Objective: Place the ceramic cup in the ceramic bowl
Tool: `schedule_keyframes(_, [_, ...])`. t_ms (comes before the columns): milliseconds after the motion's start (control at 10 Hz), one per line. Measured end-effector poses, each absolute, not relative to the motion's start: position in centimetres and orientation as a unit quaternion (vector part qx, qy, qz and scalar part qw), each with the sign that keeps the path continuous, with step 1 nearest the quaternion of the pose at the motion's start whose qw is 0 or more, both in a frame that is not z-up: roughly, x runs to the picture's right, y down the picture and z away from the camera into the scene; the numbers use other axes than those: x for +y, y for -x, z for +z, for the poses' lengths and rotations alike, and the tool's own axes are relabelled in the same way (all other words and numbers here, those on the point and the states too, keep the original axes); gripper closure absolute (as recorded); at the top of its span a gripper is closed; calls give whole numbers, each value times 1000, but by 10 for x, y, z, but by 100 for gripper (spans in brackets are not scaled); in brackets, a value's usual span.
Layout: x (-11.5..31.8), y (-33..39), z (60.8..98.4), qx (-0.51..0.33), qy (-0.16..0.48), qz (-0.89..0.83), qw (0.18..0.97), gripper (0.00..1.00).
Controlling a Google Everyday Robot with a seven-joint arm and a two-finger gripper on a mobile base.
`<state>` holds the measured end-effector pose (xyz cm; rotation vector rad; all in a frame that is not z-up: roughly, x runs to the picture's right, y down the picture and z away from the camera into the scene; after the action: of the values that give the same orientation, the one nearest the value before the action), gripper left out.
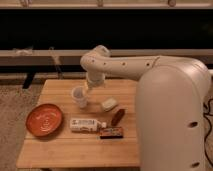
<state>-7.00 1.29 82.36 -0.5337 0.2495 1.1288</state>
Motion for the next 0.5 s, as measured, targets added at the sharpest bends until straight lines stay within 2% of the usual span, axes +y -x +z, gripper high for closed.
schedule_keyframes(500, [13, 89, 855, 120, 257, 511, 811, 20])
